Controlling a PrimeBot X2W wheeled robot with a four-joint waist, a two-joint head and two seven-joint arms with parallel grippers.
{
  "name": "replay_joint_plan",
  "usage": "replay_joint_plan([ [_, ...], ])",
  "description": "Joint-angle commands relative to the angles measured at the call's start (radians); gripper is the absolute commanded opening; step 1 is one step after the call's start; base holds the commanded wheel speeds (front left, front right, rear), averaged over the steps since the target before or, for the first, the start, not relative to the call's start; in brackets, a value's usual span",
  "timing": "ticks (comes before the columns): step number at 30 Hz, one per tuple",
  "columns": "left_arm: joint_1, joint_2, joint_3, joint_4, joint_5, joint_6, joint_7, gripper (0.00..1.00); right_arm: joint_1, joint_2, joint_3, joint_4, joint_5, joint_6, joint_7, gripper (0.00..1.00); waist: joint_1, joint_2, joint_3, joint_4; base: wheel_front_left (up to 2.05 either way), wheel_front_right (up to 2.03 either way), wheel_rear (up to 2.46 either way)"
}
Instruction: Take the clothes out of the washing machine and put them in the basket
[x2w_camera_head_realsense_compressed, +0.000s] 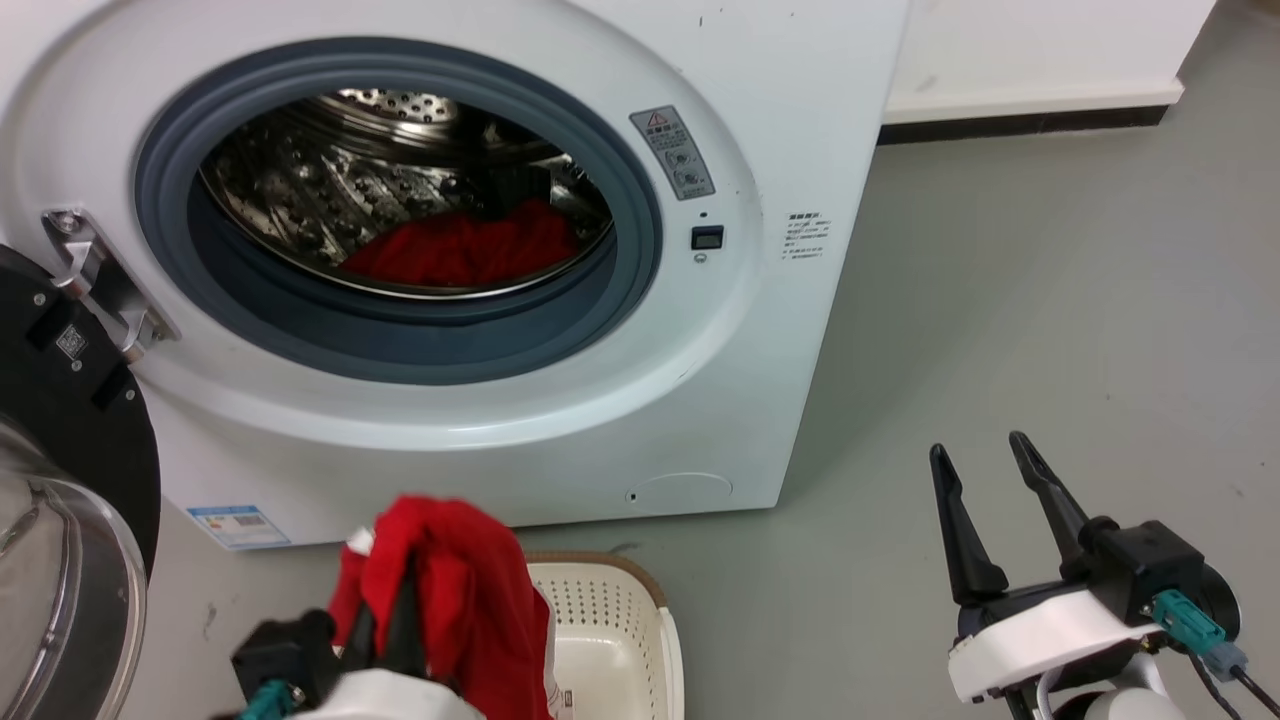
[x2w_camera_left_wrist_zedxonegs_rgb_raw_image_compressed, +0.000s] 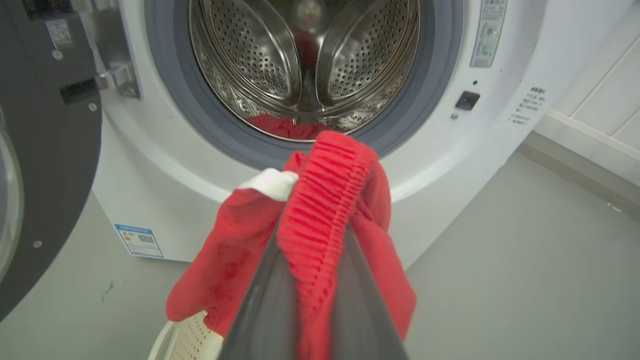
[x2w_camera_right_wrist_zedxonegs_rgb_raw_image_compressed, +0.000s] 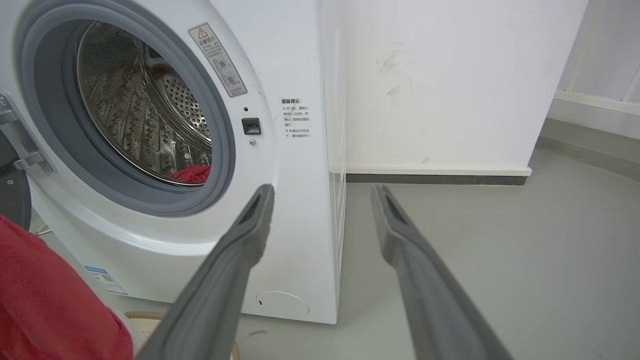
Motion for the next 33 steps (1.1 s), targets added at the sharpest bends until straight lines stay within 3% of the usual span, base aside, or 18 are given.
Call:
replay_joint_plan([
  [1, 0.019, -0.001, -0.008, 0.057, -0.018, -0.001, 0.002, 0.0, -0.021, 0.001, 0.005, -0.009, -0.005, 0.0, 0.001, 1.0, 0.0001, -0.0001, 0.03, 0.013, 0.0, 0.0, 0.0],
  [10, -0.084, -0.004, -0.013, 0.446, -0.062, -0.038, -0.075, 0.0, -0.078, 0.001, 0.018, -0.012, -0.004, 0.0, -0.012, 1.0, 0.0001, -0.0001, 0.148, 0.028, 0.0, 0.0, 0.0],
  [22, -0.431, 0.023, -0.012, 0.911, -0.063, -0.102, -0.168, 0.0, -0.182, 0.001, 0.043, -0.015, -0.014, 0.0, -0.026, 1.0, 0.0001, -0.0001, 0.351, -0.002, 0.0, 0.0, 0.0],
  [33, -0.661, 0.044, -0.023, 1.22, -0.06, -0.119, -0.184, 0.0, -0.259, 0.001, 0.062, -0.008, -0.003, 0.0, -0.052, 1.0, 0.0001, -0.0001, 0.5, -0.038, 0.0, 0.0, 0.0],
])
